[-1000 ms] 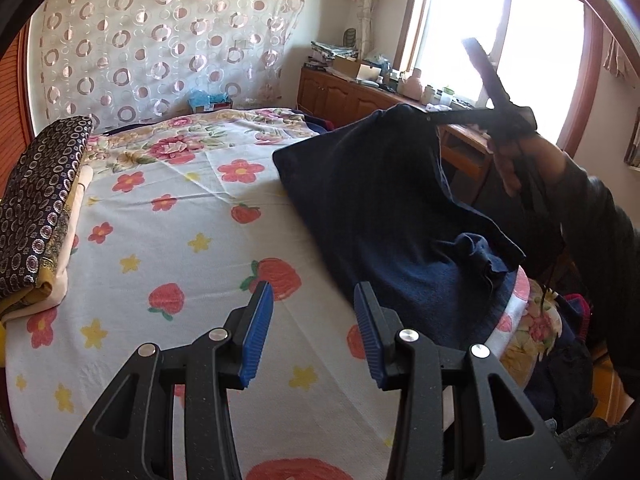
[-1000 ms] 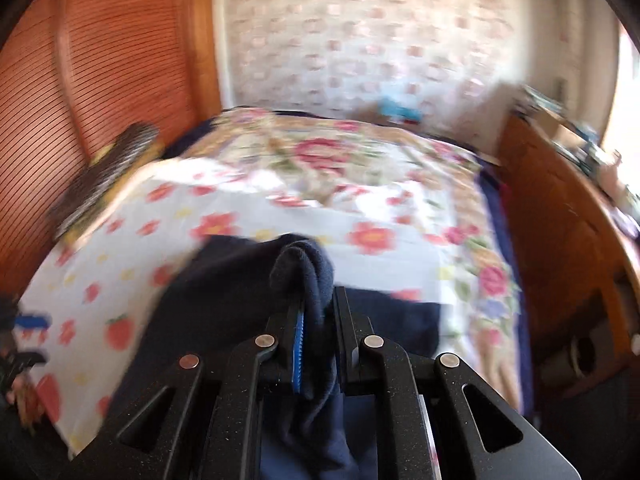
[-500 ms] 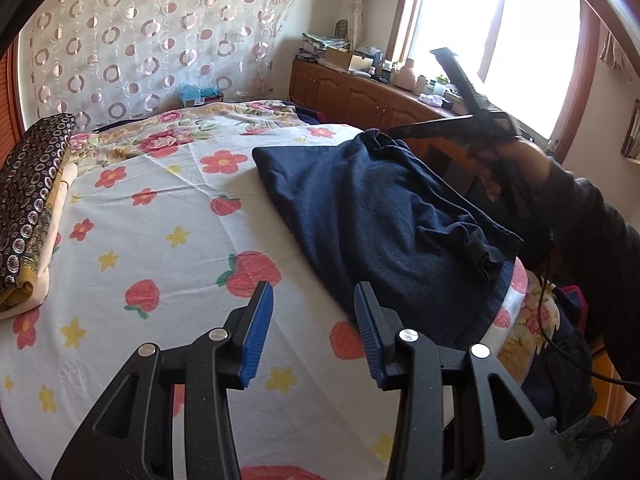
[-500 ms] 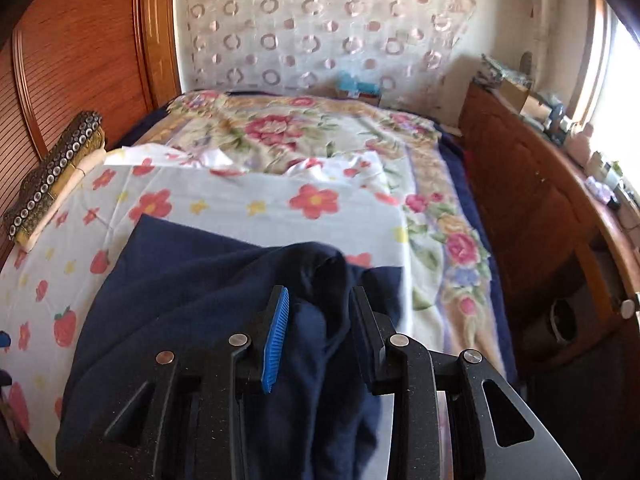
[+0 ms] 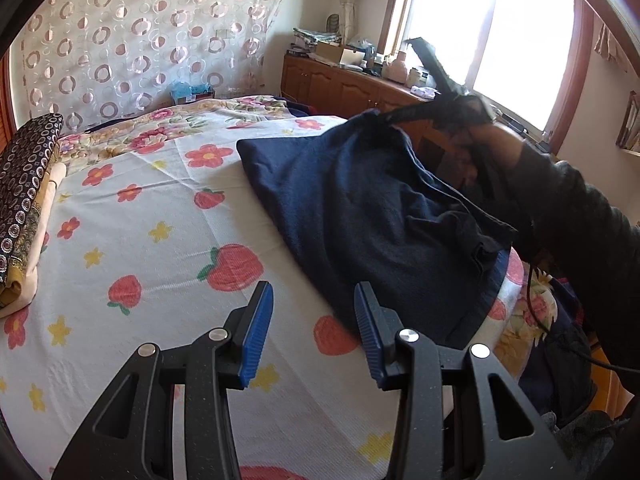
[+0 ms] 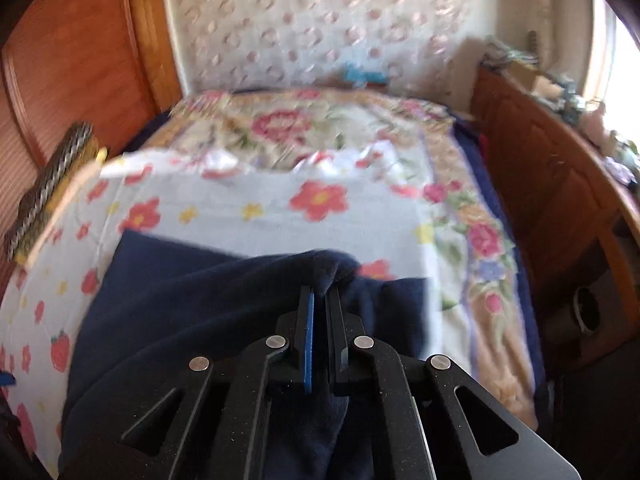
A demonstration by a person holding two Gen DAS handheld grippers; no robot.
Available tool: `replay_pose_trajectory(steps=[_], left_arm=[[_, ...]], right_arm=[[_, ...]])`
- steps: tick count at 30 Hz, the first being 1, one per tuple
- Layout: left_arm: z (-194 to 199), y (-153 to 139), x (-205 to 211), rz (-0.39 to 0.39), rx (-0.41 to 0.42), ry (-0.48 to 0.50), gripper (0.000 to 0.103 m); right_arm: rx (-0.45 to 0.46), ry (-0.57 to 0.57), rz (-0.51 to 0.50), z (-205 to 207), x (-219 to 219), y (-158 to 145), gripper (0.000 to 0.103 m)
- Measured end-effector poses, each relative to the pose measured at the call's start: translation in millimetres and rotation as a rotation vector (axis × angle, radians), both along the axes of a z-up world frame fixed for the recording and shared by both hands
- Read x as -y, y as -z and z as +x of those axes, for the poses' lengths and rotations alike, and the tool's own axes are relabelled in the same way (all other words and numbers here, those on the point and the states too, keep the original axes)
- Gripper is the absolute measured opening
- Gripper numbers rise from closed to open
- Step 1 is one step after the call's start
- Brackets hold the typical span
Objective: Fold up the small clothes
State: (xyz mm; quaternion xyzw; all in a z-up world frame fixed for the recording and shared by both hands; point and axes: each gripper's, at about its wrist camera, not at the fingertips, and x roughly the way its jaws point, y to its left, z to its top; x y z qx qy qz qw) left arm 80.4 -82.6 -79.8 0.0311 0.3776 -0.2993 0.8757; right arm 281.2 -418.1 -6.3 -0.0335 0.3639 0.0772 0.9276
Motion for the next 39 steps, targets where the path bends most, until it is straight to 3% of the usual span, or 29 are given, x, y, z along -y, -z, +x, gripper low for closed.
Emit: replay_pose_trajectory(steps=[2, 7, 9, 10, 11, 17, 22, 32, 33, 34, 39], left_arm=[[0.5, 0.9, 1.4, -0.004, -0.002, 0.004, 0.043], [-0.9, 0.7, 7.8, 0.002, -0.002, 0.012, 0.043], [-2.3, 0.6, 10.8, 0.01, 0.0, 0.019, 0.043], [-2.4, 0.7, 11.9, 0.013, 0.001, 0.02, 0.043], [-3.0, 0.6, 12.8, 0.014, 0.001, 0.021, 0.043], [-6.2, 7.1, 24.2, 0.027, -0.012, 0.045, 0.043], [-10.8, 15.7, 35.5, 0.054, -0.032, 0.074, 0.043], [-15.4, 25.9, 49.3, 0.079, -0.055, 0.096, 0.043], [-15.7, 26.3, 50.8, 0.081, -0.055, 0.098, 0.043], [-16.1, 26.3, 52.3, 0.084, -0.054, 0.1, 0.043], [-16.4, 25.0, 52.2, 0.077, -0.054, 0.101, 0.043]], right_arm=[[0.009, 0.104, -0.02, -0.9, 18.3, -7.8, 0.004], [0.054, 0.136, -0.045, -14.2, 33.5, -25.3, 0.009], [0.067, 0.142, -0.057, -27.5, 31.5, -27.4, 0.021], [0.075, 0.136, -0.056, -37.2, 27.8, -25.6, 0.033], [0.084, 0.119, -0.048, -48.4, 25.9, -24.1, 0.034], [0.054, -0.018, -0.026, -129.4, -5.4, 13.2, 0.034], [0.016, -0.057, -0.008, -188.0, -14.6, 45.2, 0.034], [-0.036, -0.058, -0.007, -218.5, -16.6, 60.4, 0.034], [-0.046, -0.067, -0.021, -214.4, -20.5, 60.3, 0.032], [-0.046, -0.081, -0.038, -213.6, -22.8, 60.7, 0.015], [0.021, -0.039, -0.072, -231.5, -11.3, 40.3, 0.007]])
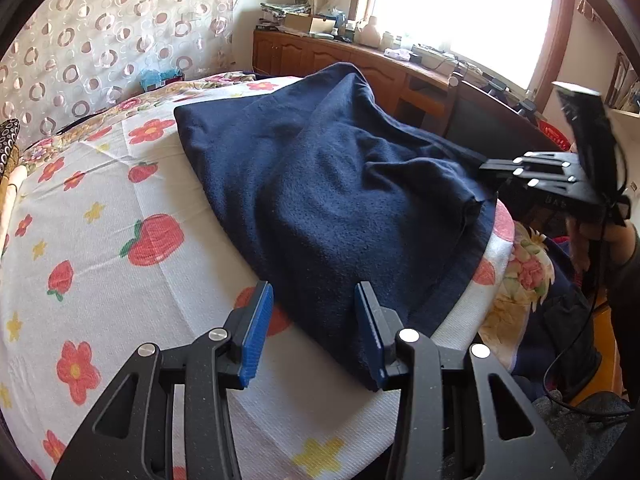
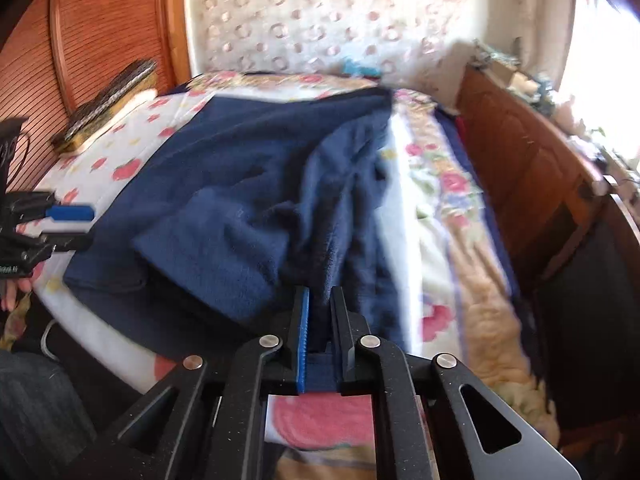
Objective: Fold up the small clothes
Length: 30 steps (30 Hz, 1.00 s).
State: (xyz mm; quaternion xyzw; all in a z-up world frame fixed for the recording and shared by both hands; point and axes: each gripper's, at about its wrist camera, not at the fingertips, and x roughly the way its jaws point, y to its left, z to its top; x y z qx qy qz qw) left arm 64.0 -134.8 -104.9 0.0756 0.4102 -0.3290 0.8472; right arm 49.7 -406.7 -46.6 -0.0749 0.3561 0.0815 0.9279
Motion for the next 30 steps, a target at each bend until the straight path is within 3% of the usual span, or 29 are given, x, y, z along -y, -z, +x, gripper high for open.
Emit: replay_pose_trajectory(steps=[3, 9, 14, 16, 19, 30], left_arm=[[0.3, -2.3, -2.8, -0.018, -0.001, -0.002, 0.043], [-2.1, -6.4, -5.7, -0.038, 0.0, 0.001, 0.043], [-3.2, 2.1, -1.6, -0.02, -0.024, 0.008, 0.043], [-3.9, 5.1, 0.3, -0.014, -0.034, 0.014, 0.043], [-5.8, 9.1, 2.6, -0.007, -0.045, 0.019, 0.043], [-6.7, 12.2, 4.6, 0.0, -0.048, 0.012, 0.043]], right_arm=[[0.059, 0.044, -0.024, -13.6, 10.7, -16.4, 0.004], [-0.022, 0.027, 0.021, -10.5, 23.9, -3.8, 0.004], [-0.017, 0.017, 0.059, 0.1, 19.6, 2.3, 0.005], [0.003, 0.032, 0.067, 1.4, 23.5, 0.5, 0.013], [0.041, 0.078, 0.08, 0.6, 32.9, 1.9, 0.039], [-0.016, 0.059, 0.125, 19.0, 27.3, 28.5, 0.043]])
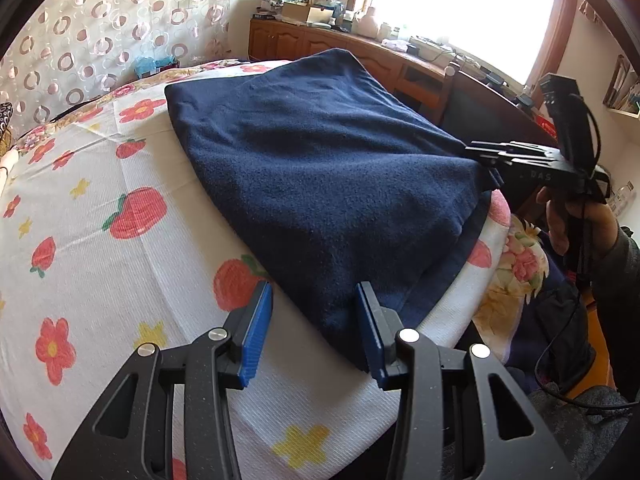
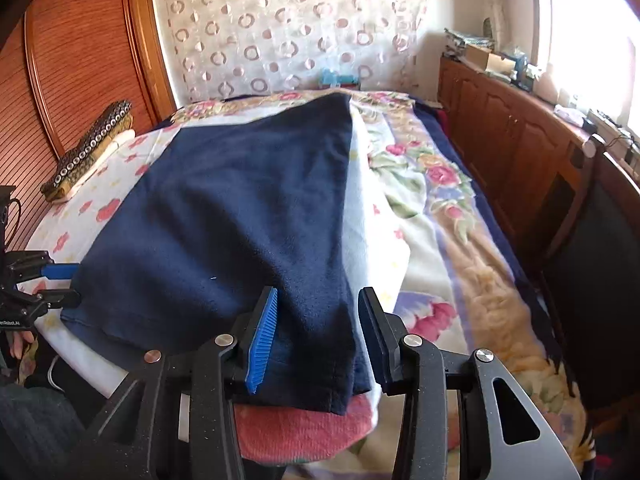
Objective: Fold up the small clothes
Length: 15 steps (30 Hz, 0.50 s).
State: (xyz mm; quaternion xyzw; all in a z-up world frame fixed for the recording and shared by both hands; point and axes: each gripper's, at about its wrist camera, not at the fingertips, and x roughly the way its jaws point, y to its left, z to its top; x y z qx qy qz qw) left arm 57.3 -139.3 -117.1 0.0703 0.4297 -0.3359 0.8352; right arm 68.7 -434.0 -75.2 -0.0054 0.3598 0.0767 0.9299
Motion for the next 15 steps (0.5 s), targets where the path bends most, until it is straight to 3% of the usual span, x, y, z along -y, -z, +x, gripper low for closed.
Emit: replay_pose_trajectory(steps=[15], left_arm=[[0.6, 0.6, -5.6, -0.047, -0.03, 0.007, 0.043]], right_arm=[[-0.08, -0.077, 0.055, 5.2, 7.1, -2.0, 0.043]])
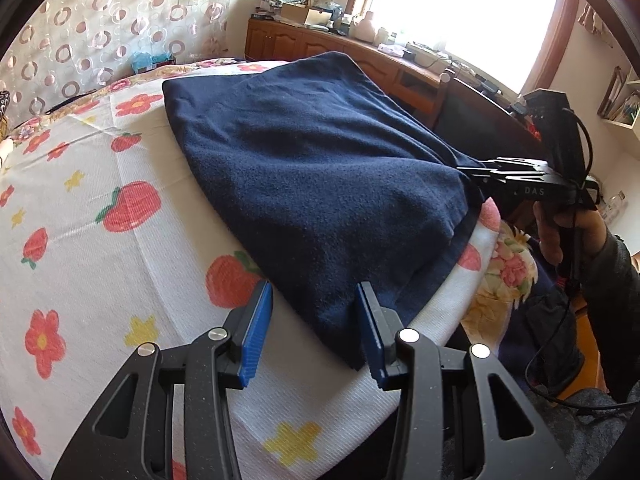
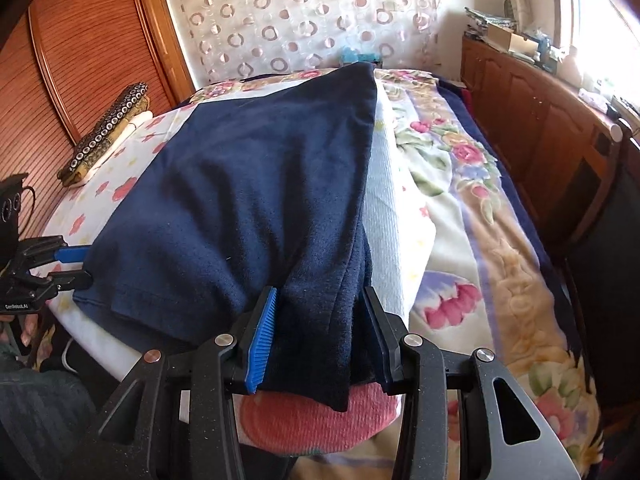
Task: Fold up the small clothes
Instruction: 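Grasp the folded navy shirt's end with the left tool and lift it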
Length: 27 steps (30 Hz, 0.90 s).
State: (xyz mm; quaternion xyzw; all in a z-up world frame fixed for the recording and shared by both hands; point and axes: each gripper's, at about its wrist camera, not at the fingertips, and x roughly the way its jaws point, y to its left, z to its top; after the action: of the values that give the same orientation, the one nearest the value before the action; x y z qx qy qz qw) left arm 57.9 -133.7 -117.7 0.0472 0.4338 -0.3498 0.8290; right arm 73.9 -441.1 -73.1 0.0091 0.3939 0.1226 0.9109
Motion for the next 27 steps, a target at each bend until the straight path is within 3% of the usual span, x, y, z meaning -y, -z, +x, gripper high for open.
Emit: replay_pose_trajectory(steps=[6, 7, 8, 11, 12, 13, 14, 17, 27], left_arm=[[-3.0, 0.1, -1.5, -0.015, -0.01, 0.019, 0.043], [-3.7, 0.1, -1.3, -0.019, -0.013, 0.028, 0.043], [-4.3, 0.2, -0.8, -0.021, -0.016, 0.039, 0.043], [-6.4, 0.4, 0.0, -0.019, -0.018, 0.073, 0.042], [-7.0, 0.1, -0.1, -0.02, -0.018, 0.078, 0.039], [-6.4, 0.9, -1.1, -0.029, -0.026, 0.083, 0.025], [-5.9, 1.8, -2.2, -0.036, -0.036, 0.086, 0.018], [-4.8, 0.7, -5.3, -0.052, -0.037, 0.082, 0.006], [7.4, -62.8, -17.5, -0.169, 0.137, 0.001, 0.005]], right_arm=[[-0.009, -0.027, -0.037, -1.2, -6.9, 1.6, 0.042], [-0.015, -0.033, -0.037, -1.4, -7.7, 1.0, 0.037], [-0.021, -0.052, -0.028, -1.4, -8.6, 0.3, 0.024], [-0.012, -0.089, -0.044, -4.5, -16.0, -1.6, 0.016], [-0.006, -0.088, -0.038, -4.4, -15.6, -1.8, 0.015], [0.003, -0.078, -0.028, -4.4, -13.3, -2.5, 0.014], [0.008, -0.072, -0.007, -4.6, -10.2, -3.3, 0.014], [0.047, -0.058, 0.044, -9.5, -2.5, -9.4, 0.014], [0.168, -0.06, 0.162, -13.0, 3.9, -48.6, 0.013]])
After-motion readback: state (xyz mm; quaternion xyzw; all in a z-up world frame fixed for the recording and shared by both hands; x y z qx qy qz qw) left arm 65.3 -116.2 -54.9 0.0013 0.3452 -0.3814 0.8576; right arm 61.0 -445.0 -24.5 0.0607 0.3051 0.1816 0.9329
